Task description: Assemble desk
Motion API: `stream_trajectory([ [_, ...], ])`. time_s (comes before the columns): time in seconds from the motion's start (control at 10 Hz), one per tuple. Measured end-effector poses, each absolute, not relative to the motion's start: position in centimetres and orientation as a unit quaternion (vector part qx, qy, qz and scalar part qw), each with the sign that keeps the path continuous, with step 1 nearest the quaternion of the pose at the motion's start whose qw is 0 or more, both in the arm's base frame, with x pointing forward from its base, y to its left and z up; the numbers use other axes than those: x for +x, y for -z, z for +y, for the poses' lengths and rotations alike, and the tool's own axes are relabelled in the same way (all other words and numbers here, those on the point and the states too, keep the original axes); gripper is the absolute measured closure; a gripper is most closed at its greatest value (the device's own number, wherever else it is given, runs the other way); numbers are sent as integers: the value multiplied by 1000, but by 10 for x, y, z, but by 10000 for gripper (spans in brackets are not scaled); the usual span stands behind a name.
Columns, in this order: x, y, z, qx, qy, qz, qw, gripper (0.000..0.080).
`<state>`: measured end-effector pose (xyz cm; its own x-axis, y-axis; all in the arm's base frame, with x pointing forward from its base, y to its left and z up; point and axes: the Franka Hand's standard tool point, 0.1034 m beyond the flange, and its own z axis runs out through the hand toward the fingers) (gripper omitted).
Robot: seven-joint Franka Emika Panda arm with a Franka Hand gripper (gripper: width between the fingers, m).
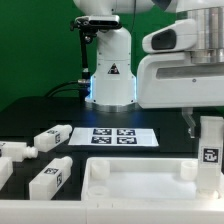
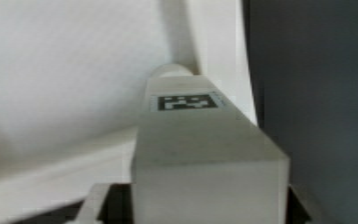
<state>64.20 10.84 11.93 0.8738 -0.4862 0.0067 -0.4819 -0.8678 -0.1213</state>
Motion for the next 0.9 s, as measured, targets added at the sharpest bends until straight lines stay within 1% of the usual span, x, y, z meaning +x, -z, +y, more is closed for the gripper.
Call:
stream_trajectory([
  [0.1,642,-119,106,-940,10,335,69,510],
  [0.2,642,-118,102,-906,-4,415,84,510],
  [0.3,641,-117,102,-875,-16,475,87,510],
  [0.4,640,-117,104,-862,-21,500,85,510],
  [0.5,640,-117,104,-867,-20,491,85,510],
  [0.6,640,-117,104,-874,-19,478,86,413],
  [0.7,639,-117,105,-893,-16,443,82,413],
  [0.8,638,-118,108,-940,-11,331,79,232],
  [0.9,639,-118,112,-972,-5,221,81,168],
])
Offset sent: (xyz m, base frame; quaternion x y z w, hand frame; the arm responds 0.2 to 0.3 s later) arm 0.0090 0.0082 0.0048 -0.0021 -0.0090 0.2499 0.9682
